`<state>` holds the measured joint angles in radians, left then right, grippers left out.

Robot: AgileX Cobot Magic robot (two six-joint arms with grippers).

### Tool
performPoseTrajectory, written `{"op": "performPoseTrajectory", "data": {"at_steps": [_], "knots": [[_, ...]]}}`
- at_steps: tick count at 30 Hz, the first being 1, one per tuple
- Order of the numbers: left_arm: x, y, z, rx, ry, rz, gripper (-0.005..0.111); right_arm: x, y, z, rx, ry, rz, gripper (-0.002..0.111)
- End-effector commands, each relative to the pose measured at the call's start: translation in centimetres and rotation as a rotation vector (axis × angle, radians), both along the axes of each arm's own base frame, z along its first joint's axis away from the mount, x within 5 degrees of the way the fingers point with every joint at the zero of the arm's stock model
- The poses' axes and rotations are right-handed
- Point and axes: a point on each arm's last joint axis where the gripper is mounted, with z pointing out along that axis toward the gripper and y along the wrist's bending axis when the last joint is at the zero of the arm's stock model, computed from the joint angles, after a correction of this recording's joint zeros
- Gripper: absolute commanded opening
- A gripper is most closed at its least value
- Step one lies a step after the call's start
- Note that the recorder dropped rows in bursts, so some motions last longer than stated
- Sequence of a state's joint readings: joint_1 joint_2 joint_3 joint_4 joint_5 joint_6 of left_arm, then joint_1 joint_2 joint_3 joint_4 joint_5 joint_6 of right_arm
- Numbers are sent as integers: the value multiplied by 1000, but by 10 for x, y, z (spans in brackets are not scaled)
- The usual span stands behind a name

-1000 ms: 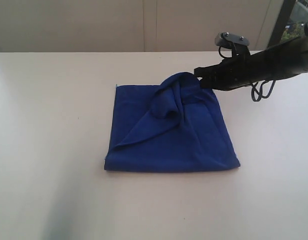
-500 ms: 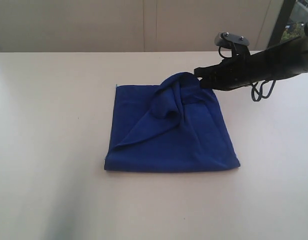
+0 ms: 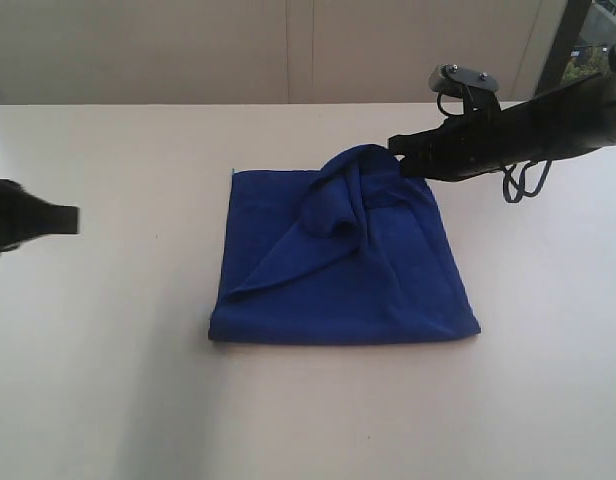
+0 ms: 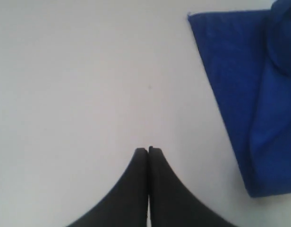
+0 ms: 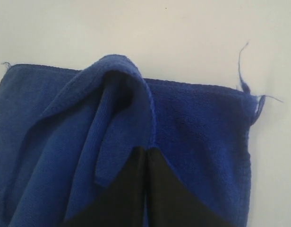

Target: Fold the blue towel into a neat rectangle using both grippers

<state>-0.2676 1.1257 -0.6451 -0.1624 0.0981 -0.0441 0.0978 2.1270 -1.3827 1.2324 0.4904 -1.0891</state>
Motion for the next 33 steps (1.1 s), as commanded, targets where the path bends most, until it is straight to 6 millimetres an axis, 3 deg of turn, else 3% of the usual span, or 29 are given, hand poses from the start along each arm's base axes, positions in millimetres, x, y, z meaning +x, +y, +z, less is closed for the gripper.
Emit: {"op": "performPoseTrajectory", "data": {"at_steps": [1,8,15,21,27,29,31,33], "knots": [[41,-46,-15,1,47,-101,0,0,-3,4,-5,-14,8,0],[103,-96,-37,-5,194,-132,0,0,-3,3,-6,-12,7,0],[146,-134,-44,-94,354,-210,0,1,-3,3,-8,-14,3,0],[169,-168,-55,-314,369,-298,0,1,-3,3,-8,-14,3,0],[183,-192,-85,-339,361,-305,0,1,-3,3,-8,-14,3,0],[184,-194,-90,-334,365,-303,5,1,-3,3,-9,-15,2,0],[185,-194,-90,-328,355,-308,24,1,-4,3,-12,-16,-1,0],[185,-194,-92,-327,356,-306,36,1,-4,3,-14,-18,-4,0]]}}
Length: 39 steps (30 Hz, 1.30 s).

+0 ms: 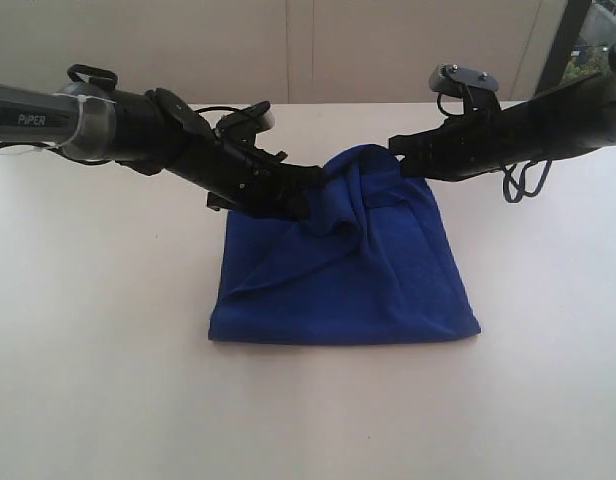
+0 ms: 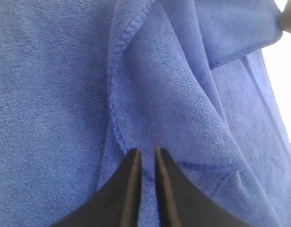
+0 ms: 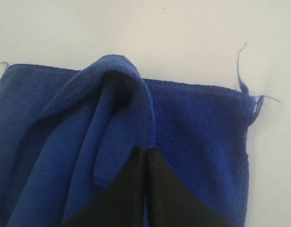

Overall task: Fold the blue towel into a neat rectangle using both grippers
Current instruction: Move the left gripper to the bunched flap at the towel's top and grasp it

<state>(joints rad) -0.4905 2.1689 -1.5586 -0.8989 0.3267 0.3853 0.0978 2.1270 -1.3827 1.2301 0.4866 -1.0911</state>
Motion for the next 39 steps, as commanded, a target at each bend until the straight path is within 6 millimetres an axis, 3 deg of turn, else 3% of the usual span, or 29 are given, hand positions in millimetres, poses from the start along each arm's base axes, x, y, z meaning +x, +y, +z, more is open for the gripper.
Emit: {"op": "performPoseTrajectory", "data": {"at_steps": [1,4,16,25,29,33,39], "knots": [[0,-4,2,-17,-1,-3,40,1,-4,3,-9,-15,-4,0],[-1,-9,-5,-17,4,10,46,1,-4,3,-9,-15,-4,0],[-2,-14,-20,-11,23,24,44,2,-5,3,-6,-12,-21,0],[-2,-14,-20,-6,18,18,0,2,-5,3,-6,-12,-22,0],[-1,-13,-20,-4,15,21,0,2,-5,3,-6,-12,-22,0],[-1,-12,-10,5,-22,9,0,2,-5,3,-14,-19,-13,0],[-6,-7,27,46,-147,-66,0,1,-5,2,-44,-30,17,0]]}}
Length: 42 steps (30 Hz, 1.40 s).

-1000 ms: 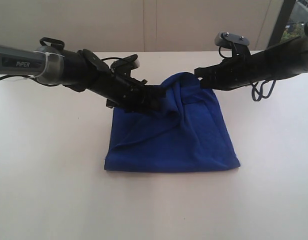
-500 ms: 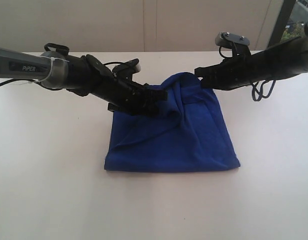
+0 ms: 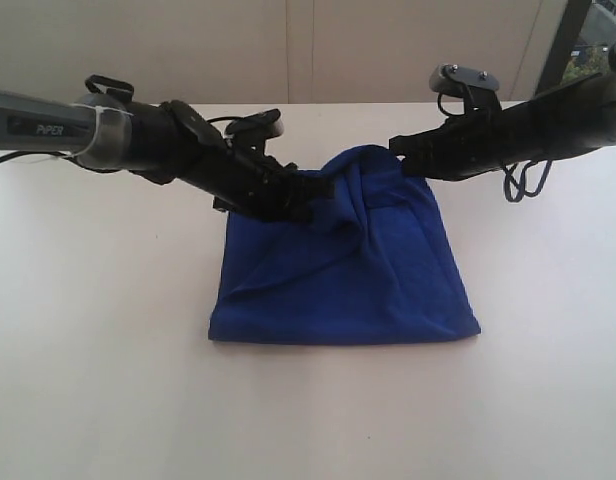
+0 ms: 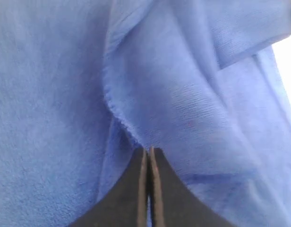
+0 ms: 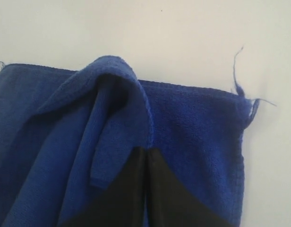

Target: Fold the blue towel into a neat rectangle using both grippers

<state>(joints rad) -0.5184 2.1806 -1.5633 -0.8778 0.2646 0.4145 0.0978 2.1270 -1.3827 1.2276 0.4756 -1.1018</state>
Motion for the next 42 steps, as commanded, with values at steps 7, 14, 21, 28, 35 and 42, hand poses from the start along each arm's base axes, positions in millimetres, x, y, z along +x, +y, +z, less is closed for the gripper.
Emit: {"op": "performPoseTrajectory", "data": {"at_steps": [7,14,21,28,35,42], "knots": [[-13,15,66,99,-175,-155,0,-3,-6,7,-142,-59,109,0],[-26,45,92,264,-190,-297,0,-27,-11,42,-214,-124,156,0],[-69,59,125,309,-248,-352,0,-81,-13,92,-257,-189,240,0],[-117,85,151,292,-280,-315,0,-146,-15,135,-288,-255,259,0],[-178,107,175,169,-251,-312,0,-212,-17,162,-238,-311,292,0],[-225,99,182,118,-272,-429,0,-245,-19,175,-168,-338,240,0]]}}
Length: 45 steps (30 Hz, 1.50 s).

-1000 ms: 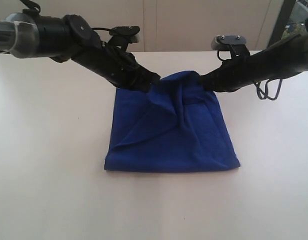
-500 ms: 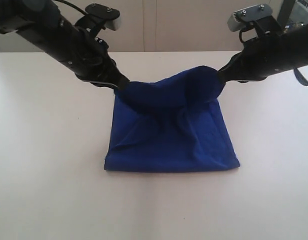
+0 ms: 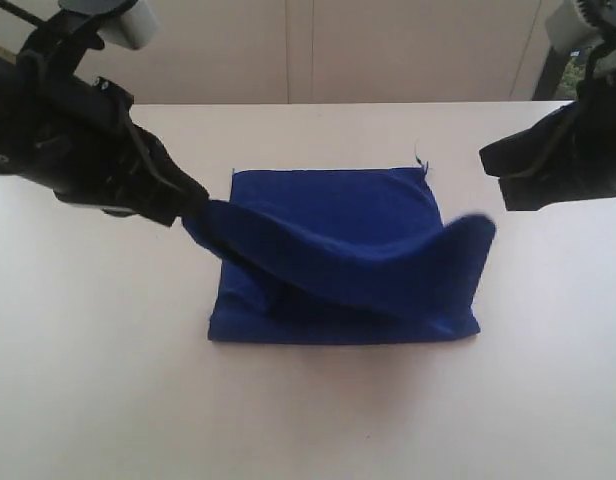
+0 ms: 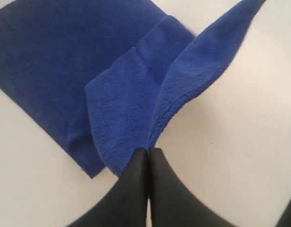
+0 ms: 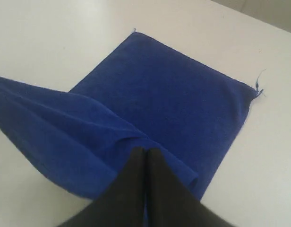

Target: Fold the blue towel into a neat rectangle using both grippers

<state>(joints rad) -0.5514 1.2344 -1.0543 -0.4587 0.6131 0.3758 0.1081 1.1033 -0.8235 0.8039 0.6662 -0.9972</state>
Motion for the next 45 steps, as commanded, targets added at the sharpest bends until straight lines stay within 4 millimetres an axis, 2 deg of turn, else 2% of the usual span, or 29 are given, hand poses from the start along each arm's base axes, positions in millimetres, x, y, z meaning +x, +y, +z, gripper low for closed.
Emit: {"op": "performPoseTrajectory", "data": {"at_steps": [1,5,8,10,12,15,19,21,22,24,27,31,38,45], "knots": [[-31,-6,11,-47,13,-85,0,-21,0,10,63,-5,-22,0],[-47,-5,21,-69,11,-114,0,-44,0,18,111,-5,-15,0],[-48,-4,14,-57,25,-112,0,-48,-1,8,130,42,-34,0],[-47,-3,6,-51,32,-97,0,-43,0,-2,151,79,-57,0],[-45,-2,-5,-46,25,-76,0,-34,3,-19,183,152,-80,0],[-41,-2,-17,-44,2,-47,0,-19,24,-54,160,292,10,0],[-38,-5,-22,-27,10,-54,0,-5,50,-102,86,450,41,0],[-36,-6,-24,-21,18,-54,0,1,60,-126,63,537,35,7],[-36,-6,-25,-19,20,-55,0,5,65,-142,37,580,25,14],[-35,-7,-26,-16,23,-55,0,9,69,-159,22,618,-10,23],[-35,-7,-26,-17,22,-54,0,11,75,-170,31,634,-21,27],[-35,-7,-26,-17,22,-54,0,10,86,-179,77,654,30,27],[-35,-7,-26,-17,22,-54,0,10,94,-197,73,693,27,27],[-35,-7,-26,-17,22,-54,0,8,98,-200,111,716,72,27]]}}
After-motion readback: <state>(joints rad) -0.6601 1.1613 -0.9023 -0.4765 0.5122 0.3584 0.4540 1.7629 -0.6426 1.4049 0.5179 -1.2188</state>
